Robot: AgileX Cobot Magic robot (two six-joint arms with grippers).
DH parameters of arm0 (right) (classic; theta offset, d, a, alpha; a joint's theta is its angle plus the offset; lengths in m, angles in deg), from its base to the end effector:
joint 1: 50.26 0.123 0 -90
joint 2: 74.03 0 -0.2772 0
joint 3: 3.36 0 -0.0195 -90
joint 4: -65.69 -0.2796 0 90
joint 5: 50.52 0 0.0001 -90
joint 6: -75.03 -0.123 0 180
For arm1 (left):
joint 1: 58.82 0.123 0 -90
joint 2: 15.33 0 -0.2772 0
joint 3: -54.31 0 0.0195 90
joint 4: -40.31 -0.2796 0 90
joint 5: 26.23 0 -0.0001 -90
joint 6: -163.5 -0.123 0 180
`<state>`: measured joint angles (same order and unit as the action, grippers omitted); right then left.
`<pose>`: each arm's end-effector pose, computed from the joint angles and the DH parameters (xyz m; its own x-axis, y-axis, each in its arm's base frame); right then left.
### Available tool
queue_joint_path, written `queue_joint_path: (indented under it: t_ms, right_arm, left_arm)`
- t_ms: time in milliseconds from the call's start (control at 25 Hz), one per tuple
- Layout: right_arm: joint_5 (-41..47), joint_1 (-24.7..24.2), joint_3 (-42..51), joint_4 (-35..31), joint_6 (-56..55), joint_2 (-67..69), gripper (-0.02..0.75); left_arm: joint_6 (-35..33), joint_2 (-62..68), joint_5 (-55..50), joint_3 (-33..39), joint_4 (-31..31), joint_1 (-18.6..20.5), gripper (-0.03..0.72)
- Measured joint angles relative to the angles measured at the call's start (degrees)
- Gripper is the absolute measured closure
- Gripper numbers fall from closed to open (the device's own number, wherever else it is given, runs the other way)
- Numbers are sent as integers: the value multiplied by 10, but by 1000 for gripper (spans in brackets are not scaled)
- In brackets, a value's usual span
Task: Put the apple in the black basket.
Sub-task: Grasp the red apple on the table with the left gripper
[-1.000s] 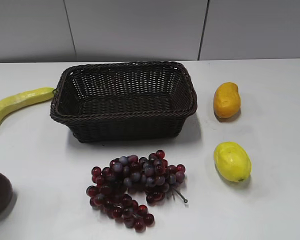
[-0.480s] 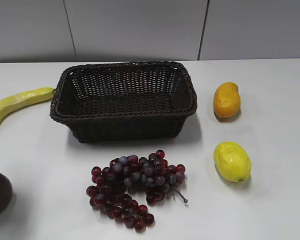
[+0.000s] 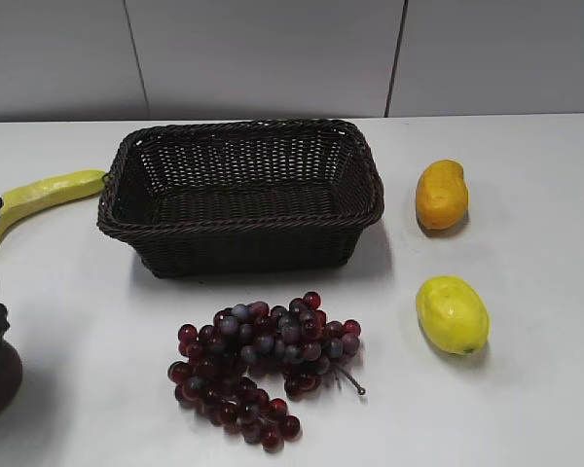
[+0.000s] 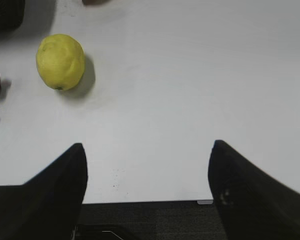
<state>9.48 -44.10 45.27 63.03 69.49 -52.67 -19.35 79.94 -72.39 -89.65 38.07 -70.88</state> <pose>0.0910 0.0148 0.2589 -0.6505 0.0500 -0.7579 -0.0605 0.9913 0.1173 0.2489 -0.0496 0.1063 -0.9581 0.2832 -0.0422 0.2820 0.9589 0.0315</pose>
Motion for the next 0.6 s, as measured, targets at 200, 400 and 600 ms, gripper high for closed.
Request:
queue_joint_path:
  t_ms: [200, 400, 600]
  right_arm:
    - [0, 0, 0, 0, 0, 0, 167]
    - [0, 0, 0, 0, 0, 0, 167]
    - [0, 0, 0, 0, 0, 0, 167]
  left_arm:
    - [0, 27, -1, -6, 0, 0, 93]
    - [0, 32, -4, -10, 0, 0, 111]
    - [0, 29, -5, -11, -2, 0, 111]
